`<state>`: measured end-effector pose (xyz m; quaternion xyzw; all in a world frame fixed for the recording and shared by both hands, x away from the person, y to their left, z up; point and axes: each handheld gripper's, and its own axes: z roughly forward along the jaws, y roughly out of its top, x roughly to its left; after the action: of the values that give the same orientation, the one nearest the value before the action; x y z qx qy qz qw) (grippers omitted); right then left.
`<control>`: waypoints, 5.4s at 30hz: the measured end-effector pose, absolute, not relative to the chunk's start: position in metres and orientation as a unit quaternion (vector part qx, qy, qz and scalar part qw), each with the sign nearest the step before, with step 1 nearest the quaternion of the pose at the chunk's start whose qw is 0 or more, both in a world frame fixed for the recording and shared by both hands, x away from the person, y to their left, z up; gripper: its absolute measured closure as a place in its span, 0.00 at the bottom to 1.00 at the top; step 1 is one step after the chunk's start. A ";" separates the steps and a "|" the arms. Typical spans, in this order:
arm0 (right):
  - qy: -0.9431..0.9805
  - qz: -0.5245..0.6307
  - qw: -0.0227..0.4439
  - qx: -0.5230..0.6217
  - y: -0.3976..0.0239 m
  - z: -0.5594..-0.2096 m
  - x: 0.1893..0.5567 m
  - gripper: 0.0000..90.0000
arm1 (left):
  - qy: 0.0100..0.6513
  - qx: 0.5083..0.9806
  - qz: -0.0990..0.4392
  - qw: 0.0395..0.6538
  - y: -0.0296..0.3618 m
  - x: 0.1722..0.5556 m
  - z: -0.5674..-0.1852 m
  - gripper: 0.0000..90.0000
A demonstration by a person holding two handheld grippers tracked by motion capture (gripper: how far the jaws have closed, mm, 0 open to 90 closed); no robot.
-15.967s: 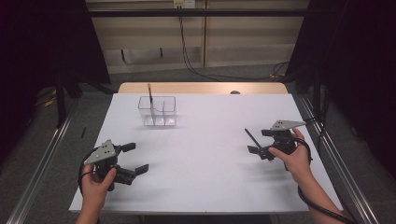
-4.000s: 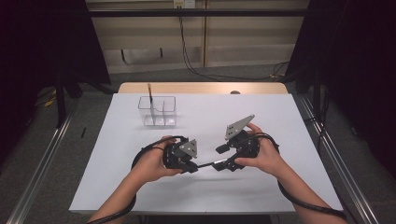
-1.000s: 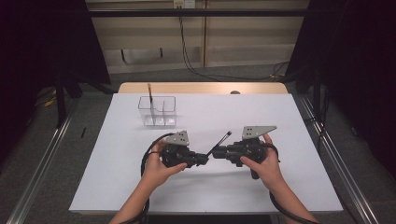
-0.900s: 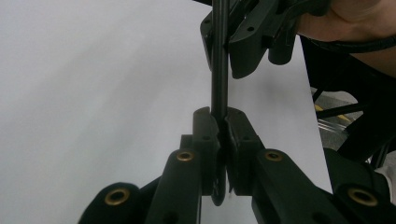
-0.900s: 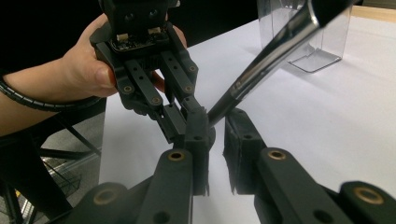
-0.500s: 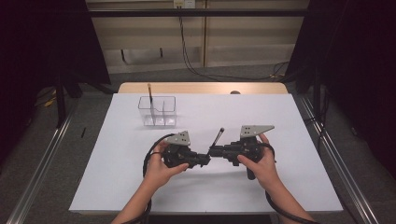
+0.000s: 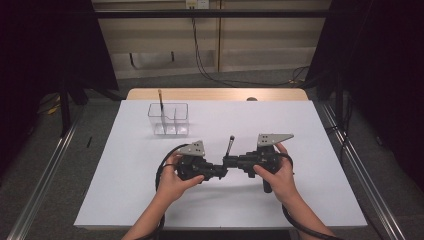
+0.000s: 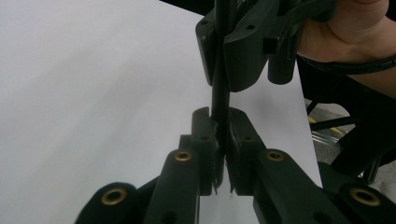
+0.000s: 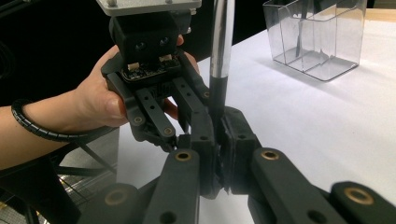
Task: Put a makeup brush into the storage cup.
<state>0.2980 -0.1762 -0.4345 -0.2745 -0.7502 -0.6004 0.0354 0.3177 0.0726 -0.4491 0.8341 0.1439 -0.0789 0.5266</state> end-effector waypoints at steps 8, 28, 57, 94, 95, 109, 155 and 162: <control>-0.750 -0.601 0.031 -0.274 -0.180 -0.431 0.299 0.94 | 0.143 0.827 -0.066 0.540 0.078 0.318 -0.447 0.68; -0.759 -0.592 0.020 -0.270 -0.183 -0.433 0.297 0.94 | 0.179 0.768 -0.057 0.612 0.087 0.327 -0.434 0.10; -0.765 -0.589 0.008 -0.261 -0.178 -0.432 0.296 0.94 | 0.159 0.755 -0.044 0.634 0.071 0.338 -0.412 0.31; -0.771 -0.584 -0.033 -0.252 -0.180 -0.428 0.293 0.78 | 0.141 0.746 -0.035 0.650 0.081 0.334 -0.405 0.93; -0.771 -0.582 -0.035 -0.254 -0.181 -0.428 0.292 0.74 | 0.141 0.746 -0.035 0.650 0.081 0.334 -0.404 0.93; -0.774 -0.575 -0.060 -0.259 -0.193 -0.429 0.289 0.29 | 0.153 0.744 -0.024 0.650 0.091 0.335 -0.403 0.93; -0.767 -0.570 -0.108 -0.275 -0.247 -0.432 0.273 0.06 | 0.186 0.737 0.019 0.650 0.119 0.344 -0.397 0.93; -0.765 -0.568 -0.116 -0.280 -0.255 -0.433 0.270 0.06 | 0.189 0.734 0.027 0.652 0.124 0.345 -0.396 0.93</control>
<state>0.2701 -0.2554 -0.4331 -0.2803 -0.7653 -0.5678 -0.1158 0.3453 0.1244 -0.3956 0.7337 0.1891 0.0267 0.6521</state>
